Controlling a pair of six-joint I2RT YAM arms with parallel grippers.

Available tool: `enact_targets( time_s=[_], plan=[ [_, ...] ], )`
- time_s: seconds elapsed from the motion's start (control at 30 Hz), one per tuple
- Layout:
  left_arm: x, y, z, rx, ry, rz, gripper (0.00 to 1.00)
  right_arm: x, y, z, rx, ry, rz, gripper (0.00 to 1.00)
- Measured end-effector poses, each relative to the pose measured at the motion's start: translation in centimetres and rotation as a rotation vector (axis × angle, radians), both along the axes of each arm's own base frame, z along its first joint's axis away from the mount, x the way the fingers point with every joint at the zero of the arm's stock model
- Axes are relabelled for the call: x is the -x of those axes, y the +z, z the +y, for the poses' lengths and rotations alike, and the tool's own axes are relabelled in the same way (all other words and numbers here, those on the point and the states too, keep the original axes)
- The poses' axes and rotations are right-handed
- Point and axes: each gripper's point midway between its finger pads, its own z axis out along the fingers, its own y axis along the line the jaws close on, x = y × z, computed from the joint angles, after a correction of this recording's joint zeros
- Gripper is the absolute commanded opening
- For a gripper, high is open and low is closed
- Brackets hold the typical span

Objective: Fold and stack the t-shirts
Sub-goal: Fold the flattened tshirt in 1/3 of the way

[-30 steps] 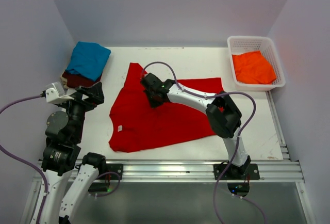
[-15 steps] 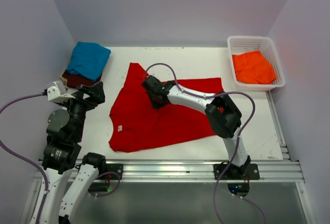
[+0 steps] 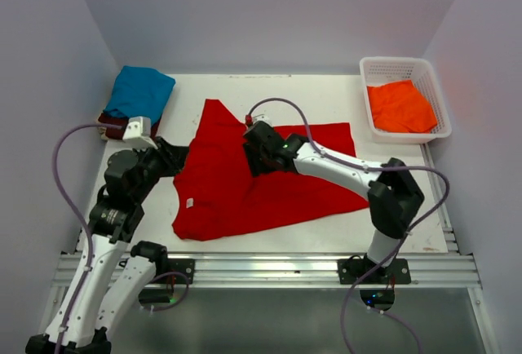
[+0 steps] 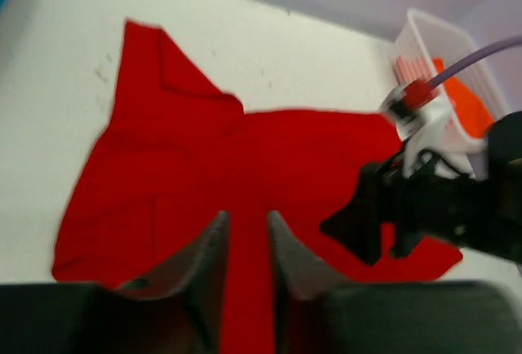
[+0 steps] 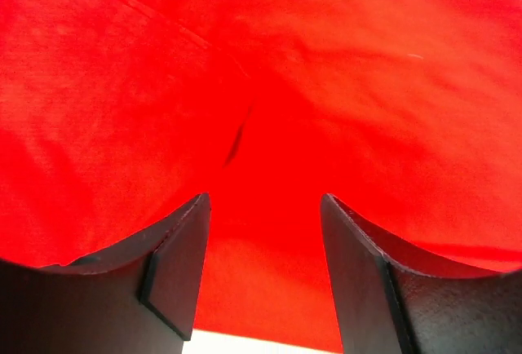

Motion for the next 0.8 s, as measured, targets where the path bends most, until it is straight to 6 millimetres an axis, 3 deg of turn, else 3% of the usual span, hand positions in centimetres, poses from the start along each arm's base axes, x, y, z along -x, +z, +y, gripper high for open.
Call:
enact_targets(
  time_s=[0.03,0.07,0.1,0.17,0.27,0.47,0.57,0.7,0.8],
  plan=[
    [0.1,-1.8,-0.6,-0.006,-0.035,0.047,0.01,0.1,0.7,-0.3,-0.008,-0.004,-0.012,0.39],
    [0.3,-3.5,-1.0,-0.01,-0.063,0.084,0.0,0.1,1.9,-0.7,-0.03,-0.017,-0.042,0.32],
    [0.7,-5.3,-1.4,-0.01,-0.088,0.132,0.0,0.1,3.0,-1.3,-0.045,-0.029,-0.069,0.16],
    [1.7,-8.5,-2.1,-0.001,-0.13,0.212,0.0,0.1,4.5,-2.7,-0.069,-0.071,-0.109,0.02],
    [2.9,-11.5,-2.7,0.021,-0.167,0.293,0.0,-0.5,4.7,-5.2,-0.071,-0.156,-0.126,0.0],
    [4.4,-17.3,-3.6,0.085,-0.189,0.449,0.0,-1.8,0.9,-11.4,0.006,-0.33,-0.068,0.0],
    [4.3,-19.0,-4.4,0.093,-0.196,0.511,0.0,-2.0,0.4,-12.6,0.019,-0.364,-0.059,0.0],
    [2.3,-20.1,-5.5,0.069,-0.189,0.547,0.0,-2.6,0.4,-13.2,0.007,-0.383,-0.058,0.0],
    [-1.1,-19.8,-5.6,0.041,-0.136,0.543,0.0,-2.7,0.3,-13.3,-0.002,-0.384,-0.049,0.0]
  ],
)
